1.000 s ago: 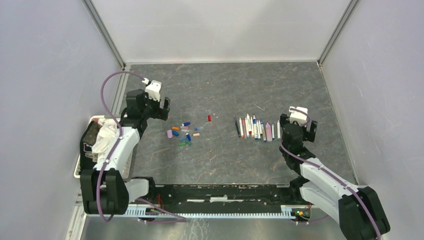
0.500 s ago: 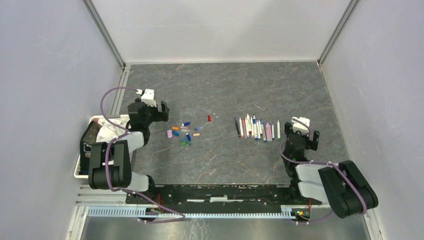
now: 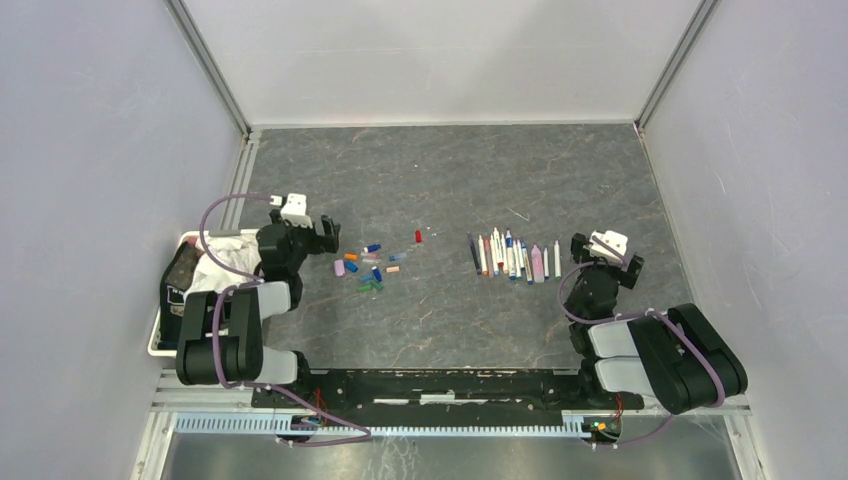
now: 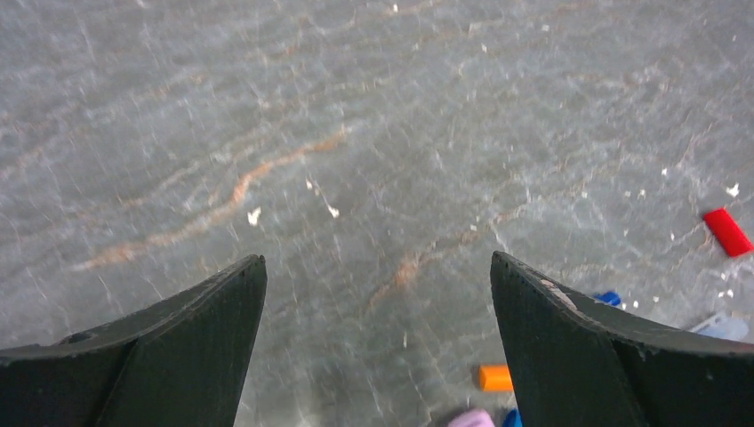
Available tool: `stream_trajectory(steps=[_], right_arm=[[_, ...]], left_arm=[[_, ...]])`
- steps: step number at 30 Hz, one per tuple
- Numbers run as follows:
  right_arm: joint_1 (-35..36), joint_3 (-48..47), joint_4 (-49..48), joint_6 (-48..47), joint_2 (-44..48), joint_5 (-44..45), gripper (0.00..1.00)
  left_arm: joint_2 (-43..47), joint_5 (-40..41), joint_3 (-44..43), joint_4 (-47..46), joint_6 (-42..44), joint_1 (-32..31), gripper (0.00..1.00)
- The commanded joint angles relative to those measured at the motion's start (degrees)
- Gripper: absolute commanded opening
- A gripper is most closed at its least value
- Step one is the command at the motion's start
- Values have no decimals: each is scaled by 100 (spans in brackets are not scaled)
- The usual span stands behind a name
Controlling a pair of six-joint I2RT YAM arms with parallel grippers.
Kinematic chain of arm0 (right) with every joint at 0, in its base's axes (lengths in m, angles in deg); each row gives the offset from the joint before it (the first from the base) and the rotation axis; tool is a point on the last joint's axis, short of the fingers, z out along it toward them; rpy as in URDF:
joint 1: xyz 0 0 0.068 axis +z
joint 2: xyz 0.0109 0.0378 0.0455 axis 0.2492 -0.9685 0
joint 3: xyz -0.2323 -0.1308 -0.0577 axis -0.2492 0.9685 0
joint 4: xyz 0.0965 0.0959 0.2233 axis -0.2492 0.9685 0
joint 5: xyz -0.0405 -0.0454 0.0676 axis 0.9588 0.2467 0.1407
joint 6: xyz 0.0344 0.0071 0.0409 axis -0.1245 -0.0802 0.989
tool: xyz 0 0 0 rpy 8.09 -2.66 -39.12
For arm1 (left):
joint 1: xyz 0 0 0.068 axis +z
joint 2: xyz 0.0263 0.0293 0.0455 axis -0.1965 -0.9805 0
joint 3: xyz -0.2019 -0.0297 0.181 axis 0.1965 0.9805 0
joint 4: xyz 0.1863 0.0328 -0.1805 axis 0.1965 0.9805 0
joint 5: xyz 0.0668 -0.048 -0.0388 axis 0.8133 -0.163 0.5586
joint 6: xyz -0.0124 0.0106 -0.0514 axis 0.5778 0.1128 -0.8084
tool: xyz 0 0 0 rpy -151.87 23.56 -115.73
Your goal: Open the pen caps
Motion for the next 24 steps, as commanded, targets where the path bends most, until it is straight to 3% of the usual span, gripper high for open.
stream_trajectory(steps=[1, 3, 6, 8, 13, 16, 18, 24], right_arm=[[-2, 1169, -1445, -389, 37, -933, 98], [37, 1392, -2004, -637, -101, -1357, 98], [48, 1420, -2017, -644, -94, -1404, 98], [49, 1459, -2184, -697, -157, -1444, 98], [-256, 1192, -2228, -547, -700, -1929, 98], [-868, 547, -253, 115, -329, -2512, 98], [-975, 679, -742, 85, -440, -2651, 98], [-971, 671, -617, 104, -378, -2646, 98]], left_arm=[[-99, 15, 345, -951, -153, 17, 100], [-350, -108, 761, -1958, -149, 2, 100], [-1005, 26, 1309, -3756, -177, -134, 100], [-770, 251, 1122, -2876, -16, -206, 100], [-863, 287, 812, -2512, -50, -249, 100], [-827, 277, 840, -2555, -59, -247, 100], [-840, 269, 840, -2561, -71, -247, 100], [-834, 268, 849, -2583, -73, -247, 100]])
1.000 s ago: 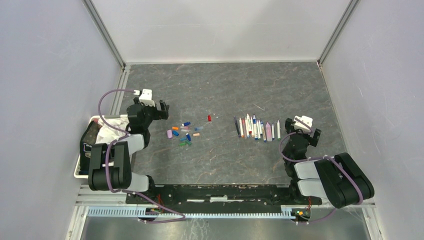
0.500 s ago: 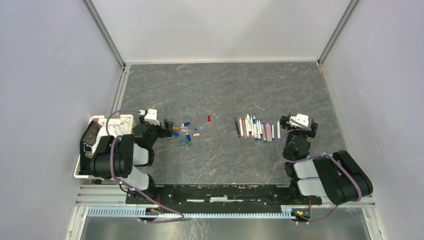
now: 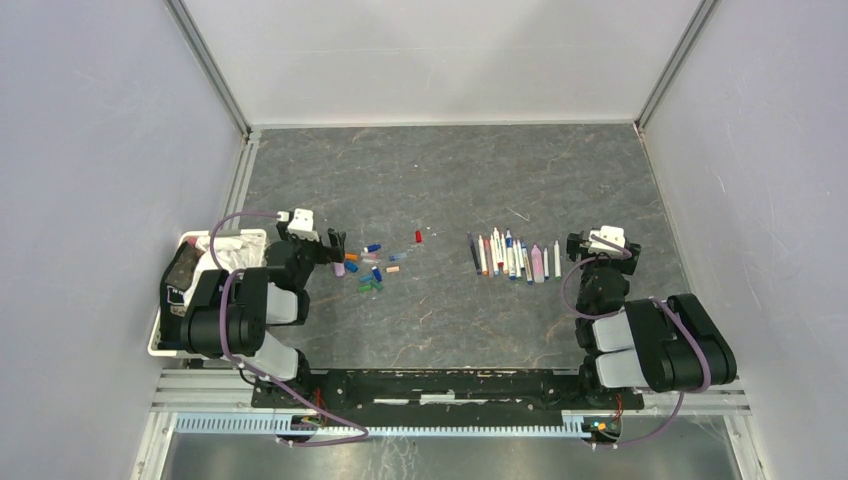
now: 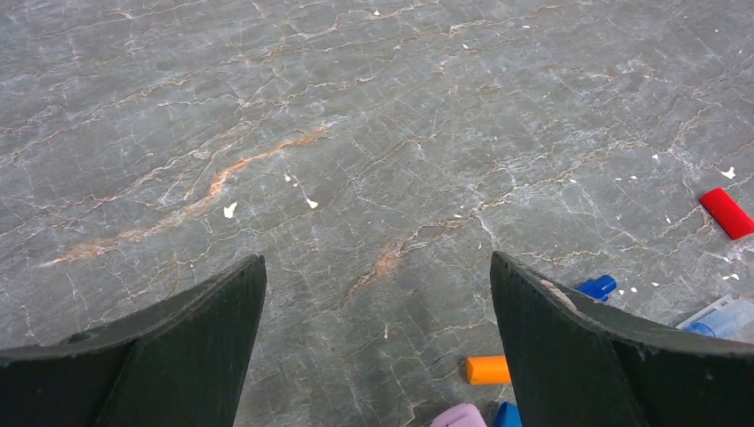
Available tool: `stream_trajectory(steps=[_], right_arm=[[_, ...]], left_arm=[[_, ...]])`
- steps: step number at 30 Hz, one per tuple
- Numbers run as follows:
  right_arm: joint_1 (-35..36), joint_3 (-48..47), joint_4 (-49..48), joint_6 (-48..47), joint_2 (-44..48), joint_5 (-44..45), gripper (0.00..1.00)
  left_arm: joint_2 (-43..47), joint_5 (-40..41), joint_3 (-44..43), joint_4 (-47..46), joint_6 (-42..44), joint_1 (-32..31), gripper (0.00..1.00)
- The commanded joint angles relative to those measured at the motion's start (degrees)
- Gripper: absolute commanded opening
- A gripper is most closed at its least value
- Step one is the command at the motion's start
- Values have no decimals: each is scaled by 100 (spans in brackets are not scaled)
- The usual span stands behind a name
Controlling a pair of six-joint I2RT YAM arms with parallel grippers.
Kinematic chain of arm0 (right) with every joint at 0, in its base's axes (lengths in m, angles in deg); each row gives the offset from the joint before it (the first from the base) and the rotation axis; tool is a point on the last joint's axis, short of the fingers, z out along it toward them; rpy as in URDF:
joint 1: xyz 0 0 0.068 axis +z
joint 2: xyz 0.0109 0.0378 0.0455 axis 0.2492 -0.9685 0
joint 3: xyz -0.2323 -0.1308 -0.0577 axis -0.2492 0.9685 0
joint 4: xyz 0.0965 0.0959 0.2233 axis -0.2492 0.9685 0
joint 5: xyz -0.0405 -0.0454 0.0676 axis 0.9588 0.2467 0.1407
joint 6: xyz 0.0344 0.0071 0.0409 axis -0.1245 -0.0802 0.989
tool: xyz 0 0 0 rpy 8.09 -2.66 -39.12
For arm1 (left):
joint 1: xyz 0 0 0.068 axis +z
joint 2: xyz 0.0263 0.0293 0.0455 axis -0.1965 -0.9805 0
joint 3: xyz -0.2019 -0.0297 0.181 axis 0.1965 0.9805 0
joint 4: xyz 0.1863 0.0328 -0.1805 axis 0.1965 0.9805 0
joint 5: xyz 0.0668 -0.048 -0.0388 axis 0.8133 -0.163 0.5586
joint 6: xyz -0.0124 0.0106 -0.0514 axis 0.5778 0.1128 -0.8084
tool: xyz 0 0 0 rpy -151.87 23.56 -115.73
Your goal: Open the pen caps
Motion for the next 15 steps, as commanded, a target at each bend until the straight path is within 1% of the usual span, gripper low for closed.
stream_trajectory(steps=[1, 13, 15], right_arm=[[-22, 665, -116, 193, 102, -236, 98], [-22, 672, -127, 188, 98, -232, 98], [-20, 672, -133, 191, 101, -230, 98]], left_arm=[[58, 82, -58, -335, -62, -6, 100], [-14, 112, -187, -140, -42, -24, 100], [43, 110, -84, -295, -52, -24, 100]])
